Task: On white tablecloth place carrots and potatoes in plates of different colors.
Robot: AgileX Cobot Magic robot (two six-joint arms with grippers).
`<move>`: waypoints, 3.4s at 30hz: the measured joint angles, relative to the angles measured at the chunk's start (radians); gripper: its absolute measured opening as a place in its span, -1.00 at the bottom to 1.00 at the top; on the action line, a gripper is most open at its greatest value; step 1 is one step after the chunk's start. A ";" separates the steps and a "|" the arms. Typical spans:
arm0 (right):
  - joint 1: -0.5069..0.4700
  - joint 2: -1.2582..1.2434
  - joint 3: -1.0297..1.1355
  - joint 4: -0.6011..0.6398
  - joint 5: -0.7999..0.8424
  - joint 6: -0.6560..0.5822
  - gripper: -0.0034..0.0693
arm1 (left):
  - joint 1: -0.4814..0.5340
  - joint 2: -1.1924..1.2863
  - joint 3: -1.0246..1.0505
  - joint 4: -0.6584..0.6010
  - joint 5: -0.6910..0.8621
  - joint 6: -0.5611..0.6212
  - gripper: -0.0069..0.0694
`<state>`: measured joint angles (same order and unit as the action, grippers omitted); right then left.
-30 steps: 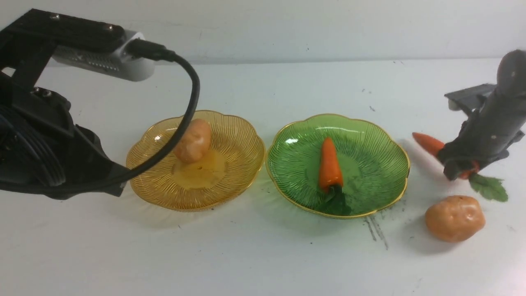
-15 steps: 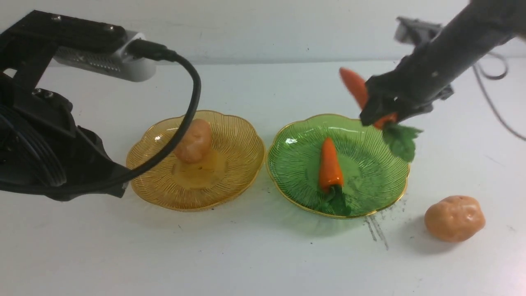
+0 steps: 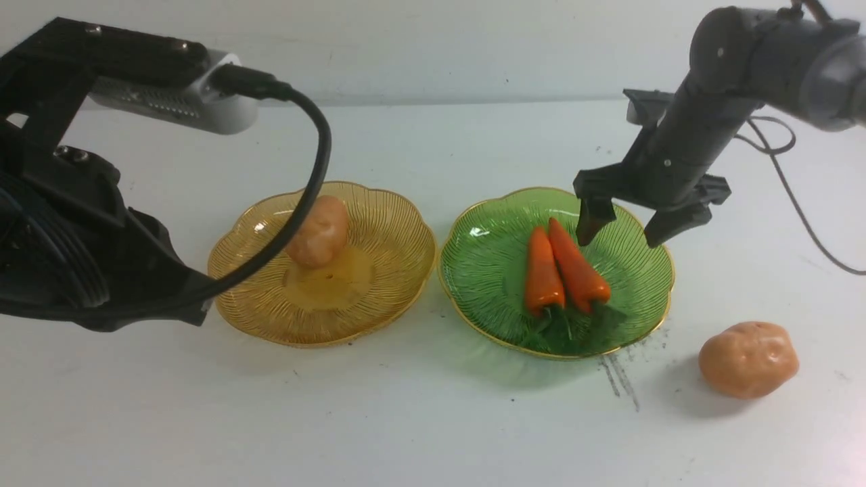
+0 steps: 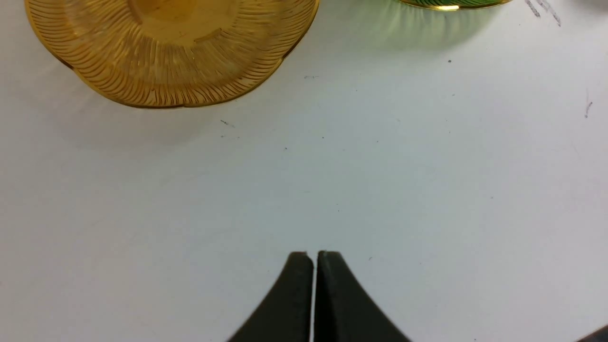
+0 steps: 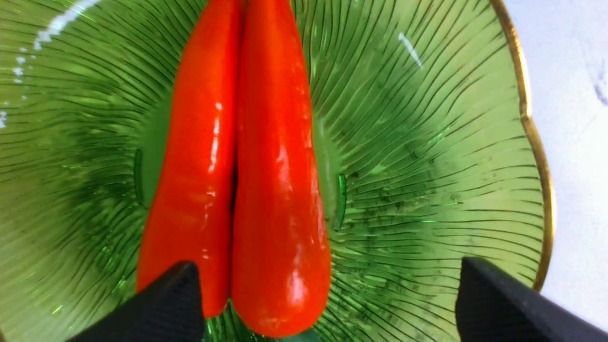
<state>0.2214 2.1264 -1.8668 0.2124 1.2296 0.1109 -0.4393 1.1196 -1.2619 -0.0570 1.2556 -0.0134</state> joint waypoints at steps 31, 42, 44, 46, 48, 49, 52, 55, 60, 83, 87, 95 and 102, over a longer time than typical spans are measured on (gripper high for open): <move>-0.331 -0.482 0.623 0.003 0.000 0.079 -0.57 | 0.000 0.000 0.002 -0.003 0.000 0.000 -0.83; -0.331 -0.411 0.624 0.056 -0.002 0.422 0.90 | 0.000 0.000 0.002 -0.009 0.000 0.000 -0.83; -0.331 -0.393 0.624 0.085 -0.005 0.444 0.97 | 0.000 0.000 0.002 -0.010 0.000 0.000 -0.83; -0.331 -0.387 0.624 0.092 -0.007 0.451 0.99 | 0.000 0.000 0.003 -0.010 0.000 0.000 -0.83; -0.331 -0.387 0.624 0.086 -0.007 0.471 0.99 | 0.000 0.000 0.004 -0.010 0.000 0.000 -0.83; -0.331 -0.387 0.624 0.086 -0.008 0.473 0.99 | 0.000 0.000 0.004 -0.010 0.000 0.000 -0.83; -0.331 -0.385 0.624 0.073 -0.025 0.519 0.99 | 0.000 0.000 0.004 -0.010 0.000 0.000 -0.83; -0.331 -0.366 0.624 0.076 -0.045 0.535 0.99 | 0.000 0.000 0.004 -0.010 0.000 0.000 -0.83; -0.331 -0.296 0.624 0.096 -0.056 0.536 0.99 | 0.000 0.000 0.004 -0.010 0.000 0.002 -0.83; -0.292 -0.205 0.482 -0.012 -0.024 0.352 0.72 | 0.000 0.000 0.004 0.024 0.000 0.003 -0.83; -0.267 -0.277 0.337 0.032 -0.017 0.241 0.72 | 0.000 0.000 0.004 0.134 0.000 -0.018 -0.83; 0.016 -0.263 0.079 0.258 -0.105 0.030 0.72 | 0.000 0.000 0.004 0.420 0.000 -0.229 -0.82; 0.232 0.036 -0.121 0.271 -0.190 -0.026 0.72 | 0.000 0.000 0.004 0.417 0.000 -0.237 -0.80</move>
<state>0.4531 2.1626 -1.9874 0.4837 1.0396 0.0848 -0.4393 1.1196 -1.2575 0.3601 1.2556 -0.2505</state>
